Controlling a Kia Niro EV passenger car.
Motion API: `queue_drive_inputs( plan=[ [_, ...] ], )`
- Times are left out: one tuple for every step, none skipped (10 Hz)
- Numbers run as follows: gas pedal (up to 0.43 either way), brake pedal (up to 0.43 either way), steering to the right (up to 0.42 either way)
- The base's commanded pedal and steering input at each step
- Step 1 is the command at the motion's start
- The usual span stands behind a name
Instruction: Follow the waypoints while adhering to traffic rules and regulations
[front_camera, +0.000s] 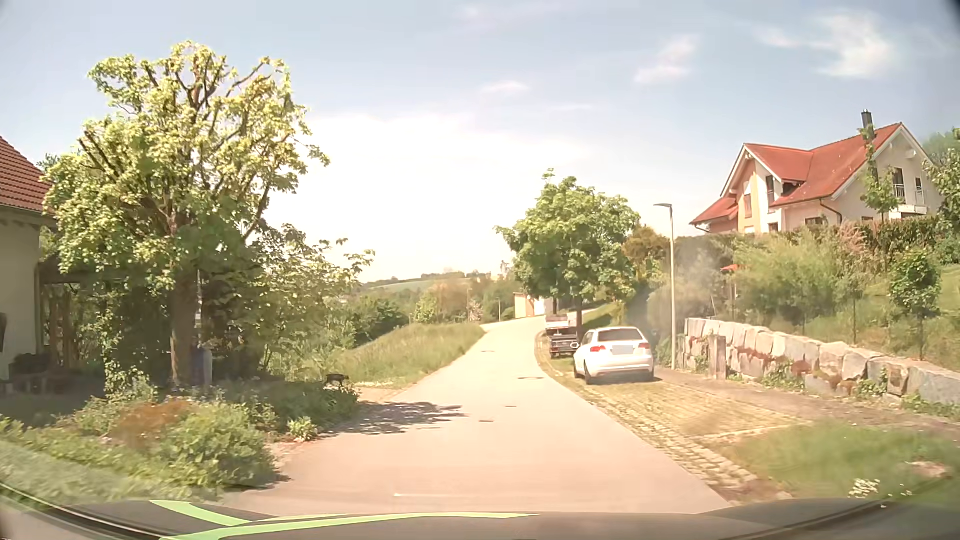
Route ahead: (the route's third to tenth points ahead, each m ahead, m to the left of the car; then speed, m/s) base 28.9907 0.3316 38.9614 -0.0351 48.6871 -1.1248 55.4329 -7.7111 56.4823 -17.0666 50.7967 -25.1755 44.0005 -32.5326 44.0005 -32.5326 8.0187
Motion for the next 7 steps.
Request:
queue_drive_inputs(
  plan=[
    [0.000,0.000,0.004],
    [0.000,0.000,0.005],
    [0.000,0.000,0.008],
    [0.000,0.000,0.011],
    [0.000,0.000,0.014],
    [0.000,0.067,0.018],
    [0.000,0.116,0.019]
  ],
)
